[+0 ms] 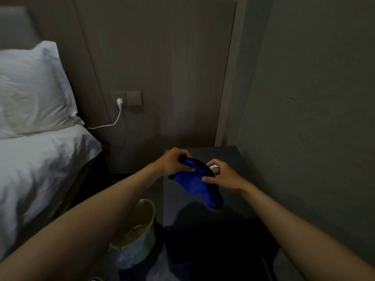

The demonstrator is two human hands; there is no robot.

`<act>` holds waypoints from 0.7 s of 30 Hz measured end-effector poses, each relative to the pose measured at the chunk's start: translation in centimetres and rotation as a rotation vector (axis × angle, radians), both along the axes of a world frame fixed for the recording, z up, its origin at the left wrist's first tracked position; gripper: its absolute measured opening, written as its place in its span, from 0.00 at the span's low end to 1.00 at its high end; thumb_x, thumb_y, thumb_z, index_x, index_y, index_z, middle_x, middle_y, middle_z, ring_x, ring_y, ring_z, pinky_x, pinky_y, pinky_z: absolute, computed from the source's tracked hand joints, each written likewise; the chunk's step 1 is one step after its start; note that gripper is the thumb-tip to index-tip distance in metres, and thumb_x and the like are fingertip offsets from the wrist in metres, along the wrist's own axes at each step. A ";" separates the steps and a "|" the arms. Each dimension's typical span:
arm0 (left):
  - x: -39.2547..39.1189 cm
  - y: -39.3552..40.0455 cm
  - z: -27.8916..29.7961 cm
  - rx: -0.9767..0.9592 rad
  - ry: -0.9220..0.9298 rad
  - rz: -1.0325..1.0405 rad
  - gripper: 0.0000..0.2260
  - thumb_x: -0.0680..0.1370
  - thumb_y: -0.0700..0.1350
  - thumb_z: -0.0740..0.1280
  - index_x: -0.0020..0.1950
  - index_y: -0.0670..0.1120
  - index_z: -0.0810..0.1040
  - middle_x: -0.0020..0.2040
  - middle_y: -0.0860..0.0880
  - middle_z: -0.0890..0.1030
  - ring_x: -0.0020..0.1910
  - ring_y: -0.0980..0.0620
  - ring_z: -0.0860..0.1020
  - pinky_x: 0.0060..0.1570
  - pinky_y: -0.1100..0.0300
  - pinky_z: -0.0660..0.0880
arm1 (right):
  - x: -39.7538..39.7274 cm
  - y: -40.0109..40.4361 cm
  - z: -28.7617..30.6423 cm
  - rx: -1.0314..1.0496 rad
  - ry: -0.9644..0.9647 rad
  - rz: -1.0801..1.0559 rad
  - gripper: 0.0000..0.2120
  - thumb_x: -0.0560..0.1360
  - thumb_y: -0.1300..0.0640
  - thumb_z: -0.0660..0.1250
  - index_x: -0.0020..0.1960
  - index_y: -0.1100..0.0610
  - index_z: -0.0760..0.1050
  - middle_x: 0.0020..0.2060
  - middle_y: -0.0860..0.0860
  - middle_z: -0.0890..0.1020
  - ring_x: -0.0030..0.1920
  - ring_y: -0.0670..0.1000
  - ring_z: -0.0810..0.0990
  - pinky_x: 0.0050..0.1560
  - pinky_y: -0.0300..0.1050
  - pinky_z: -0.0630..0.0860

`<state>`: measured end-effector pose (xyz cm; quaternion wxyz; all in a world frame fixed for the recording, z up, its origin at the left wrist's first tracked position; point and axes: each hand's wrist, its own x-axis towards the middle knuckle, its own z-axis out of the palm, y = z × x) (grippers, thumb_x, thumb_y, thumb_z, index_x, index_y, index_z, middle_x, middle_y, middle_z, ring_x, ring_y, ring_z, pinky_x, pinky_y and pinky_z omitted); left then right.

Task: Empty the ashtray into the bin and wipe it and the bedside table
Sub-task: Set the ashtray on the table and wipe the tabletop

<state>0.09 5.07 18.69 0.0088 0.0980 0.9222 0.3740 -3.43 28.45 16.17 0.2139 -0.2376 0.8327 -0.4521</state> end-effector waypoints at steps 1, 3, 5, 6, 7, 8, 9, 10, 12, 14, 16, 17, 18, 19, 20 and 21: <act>0.0 -0.2 -0.2 0.014 -0.030 -0.017 0.07 0.74 0.43 0.76 0.49 0.48 0.82 0.45 0.52 0.83 0.46 0.56 0.81 0.47 0.63 0.77 | 0.1 0.0 -0.1 0.037 0.020 0.029 0.16 0.72 0.57 0.76 0.57 0.52 0.75 0.50 0.49 0.83 0.50 0.47 0.84 0.47 0.40 0.79; 0.1 -0.8 -0.6 0.018 -0.075 -0.019 0.06 0.75 0.40 0.73 0.49 0.49 0.81 0.47 0.51 0.82 0.48 0.54 0.81 0.50 0.60 0.77 | 0.3 0.1 -0.6 0.147 0.087 0.089 0.15 0.71 0.59 0.77 0.55 0.51 0.78 0.50 0.47 0.82 0.51 0.47 0.81 0.54 0.44 0.79; 0.4 -1.0 -0.9 -0.003 -0.092 0.013 0.07 0.74 0.37 0.72 0.48 0.48 0.80 0.47 0.51 0.81 0.49 0.54 0.80 0.49 0.60 0.76 | 0.4 0.1 -1.2 0.256 0.118 0.102 0.14 0.72 0.63 0.74 0.56 0.54 0.80 0.49 0.48 0.82 0.50 0.48 0.81 0.56 0.48 0.80; 0.5 -1.1 -1.2 -0.012 -0.091 0.031 0.07 0.74 0.37 0.72 0.47 0.48 0.80 0.47 0.51 0.81 0.48 0.55 0.80 0.48 0.60 0.76 | 0.4 0.3 -1.5 0.318 0.140 0.093 0.14 0.72 0.63 0.72 0.57 0.55 0.79 0.49 0.49 0.81 0.50 0.50 0.80 0.55 0.49 0.80; 0.6 -1.0 -1.6 -0.042 -0.074 0.046 0.07 0.73 0.36 0.71 0.46 0.47 0.79 0.45 0.51 0.81 0.47 0.56 0.80 0.47 0.61 0.76 | 0.3 0.5 -1.9 0.382 0.165 0.079 0.14 0.73 0.62 0.71 0.58 0.55 0.79 0.50 0.48 0.80 0.52 0.51 0.80 0.54 0.48 0.79; 0.7 -0.8 -2.1 -0.081 -0.047 0.059 0.08 0.73 0.35 0.71 0.44 0.48 0.78 0.43 0.52 0.80 0.44 0.58 0.79 0.44 0.62 0.75 | 0.3 0.7 -2.1 0.446 0.194 0.075 0.15 0.74 0.59 0.69 0.60 0.54 0.78 0.52 0.48 0.79 0.55 0.52 0.79 0.53 0.46 0.76; 0.7 -0.7 -2.6 -0.134 -0.018 0.073 0.10 0.72 0.35 0.71 0.43 0.49 0.77 0.41 0.54 0.79 0.42 0.59 0.78 0.43 0.62 0.74 | 0.3 0.9 -2.4 0.506 0.222 0.078 0.17 0.75 0.58 0.67 0.63 0.52 0.77 0.54 0.48 0.79 0.56 0.52 0.79 0.51 0.44 0.74; 0.7 -0.6 -3.2 -0.188 0.003 0.083 0.11 0.72 0.36 0.72 0.42 0.51 0.76 0.41 0.55 0.79 0.42 0.58 0.78 0.43 0.59 0.75 | 0.2 1.2 -2.6 0.549 0.240 0.082 0.17 0.75 0.58 0.66 0.63 0.50 0.77 0.56 0.49 0.79 0.55 0.52 0.79 0.49 0.44 0.73; 0.4 -0.6 -4.4 -0.350 0.024 0.083 0.09 0.72 0.42 0.74 0.43 0.53 0.75 0.44 0.56 0.78 0.46 0.55 0.77 0.45 0.55 0.77 | 0.0 1.6 -3.3 0.578 0.263 0.070 0.11 0.76 0.59 0.65 0.54 0.47 0.80 0.54 0.51 0.81 0.49 0.51 0.79 0.44 0.42 0.72; 0.1 -0.2 -5.6 -0.501 0.058 0.058 0.08 0.72 0.47 0.74 0.47 0.52 0.76 0.48 0.56 0.74 0.49 0.55 0.74 0.46 0.55 0.75 | -0.2 2.1 -4.2 0.578 0.331 0.007 0.09 0.76 0.61 0.64 0.47 0.48 0.79 0.52 0.52 0.79 0.47 0.51 0.78 0.37 0.38 0.68; -0.5 0.6 -6.8 -0.551 0.082 0.087 0.09 0.74 0.49 0.73 0.49 0.51 0.76 0.50 0.54 0.73 0.48 0.53 0.74 0.44 0.57 0.72 | -0.3 2.5 -5.0 0.548 0.423 -0.076 0.11 0.78 0.60 0.65 0.57 0.52 0.79 0.58 0.51 0.76 0.49 0.50 0.76 0.42 0.37 0.70; -0.9 1.2 -7.5 -0.542 0.085 0.123 0.08 0.74 0.48 0.73 0.50 0.50 0.76 0.50 0.52 0.75 0.48 0.52 0.75 0.44 0.57 0.72 | -0.5 2.7 -5.5 0.540 0.469 -0.112 0.13 0.78 0.60 0.65 0.62 0.52 0.78 0.60 0.51 0.74 0.52 0.50 0.76 0.47 0.38 0.72; -1.4 1.7 -8.0 -0.505 0.076 0.167 0.08 0.74 0.47 0.73 0.49 0.49 0.76 0.51 0.50 0.77 0.49 0.50 0.76 0.45 0.56 0.72 | -0.5 3.0 -5.8 0.534 0.515 -0.137 0.15 0.79 0.60 0.65 0.64 0.53 0.76 0.62 0.50 0.73 0.54 0.50 0.76 0.50 0.39 0.73; -2.1 2.2 -8.7 -0.438 0.053 0.213 0.08 0.74 0.45 0.74 0.48 0.48 0.76 0.50 0.48 0.78 0.49 0.49 0.78 0.45 0.55 0.74 | -0.5 3.2 -6.1 0.535 0.561 -0.150 0.16 0.79 0.60 0.65 0.66 0.54 0.76 0.62 0.51 0.72 0.55 0.50 0.76 0.50 0.38 0.72; -2.7 2.6 -9.4 -0.353 0.037 0.258 0.09 0.74 0.43 0.74 0.47 0.48 0.75 0.49 0.47 0.80 0.49 0.47 0.79 0.46 0.53 0.76 | -0.6 3.4 -6.3 0.536 0.612 -0.155 0.16 0.78 0.61 0.66 0.66 0.54 0.76 0.62 0.52 0.72 0.56 0.50 0.76 0.48 0.36 0.69; -3.4 3.0 -10.1 -0.264 0.024 0.297 0.10 0.72 0.41 0.75 0.44 0.48 0.74 0.46 0.46 0.80 0.47 0.46 0.80 0.45 0.52 0.77 | -0.7 3.7 -6.5 0.544 0.663 -0.156 0.16 0.78 0.62 0.66 0.65 0.55 0.76 0.61 0.53 0.72 0.55 0.50 0.75 0.45 0.33 0.66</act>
